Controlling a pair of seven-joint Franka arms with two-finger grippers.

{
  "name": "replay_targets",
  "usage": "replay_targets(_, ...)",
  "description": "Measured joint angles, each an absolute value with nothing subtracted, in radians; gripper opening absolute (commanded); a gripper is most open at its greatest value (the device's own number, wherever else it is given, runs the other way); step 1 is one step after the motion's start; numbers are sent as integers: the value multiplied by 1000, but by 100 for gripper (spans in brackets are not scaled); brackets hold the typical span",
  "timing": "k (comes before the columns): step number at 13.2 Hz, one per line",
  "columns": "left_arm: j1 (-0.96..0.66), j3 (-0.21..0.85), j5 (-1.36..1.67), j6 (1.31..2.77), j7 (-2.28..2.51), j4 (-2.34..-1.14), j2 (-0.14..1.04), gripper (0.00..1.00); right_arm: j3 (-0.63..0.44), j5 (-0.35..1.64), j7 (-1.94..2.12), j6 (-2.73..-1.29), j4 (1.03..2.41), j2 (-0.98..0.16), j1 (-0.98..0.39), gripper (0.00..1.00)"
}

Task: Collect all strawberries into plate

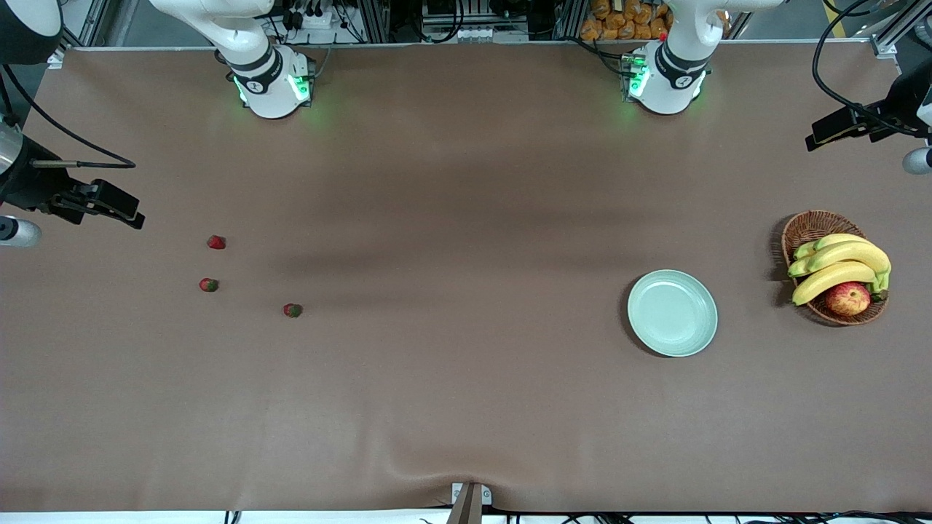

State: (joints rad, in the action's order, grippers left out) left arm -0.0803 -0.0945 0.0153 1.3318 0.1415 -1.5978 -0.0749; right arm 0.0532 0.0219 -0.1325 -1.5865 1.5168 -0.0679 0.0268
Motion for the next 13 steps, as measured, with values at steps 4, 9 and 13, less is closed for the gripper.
replay_targets(4, -80, -94, 15, 1332, 142, -1598, -68, 100, 53, 22, -132, -1587, 1517, -68, 27, 100)
replay_targets(9, -81, -92, 15, 1332, 142, -1598, -55, 100, 53, 22, -132, -1587, 1517, -68, 28, 100)
replay_targets(13, -82, -92, 15, 1332, 142, -1598, -50, 100, 53, 22, -121, -1586, 1517, -72, 29, 100)
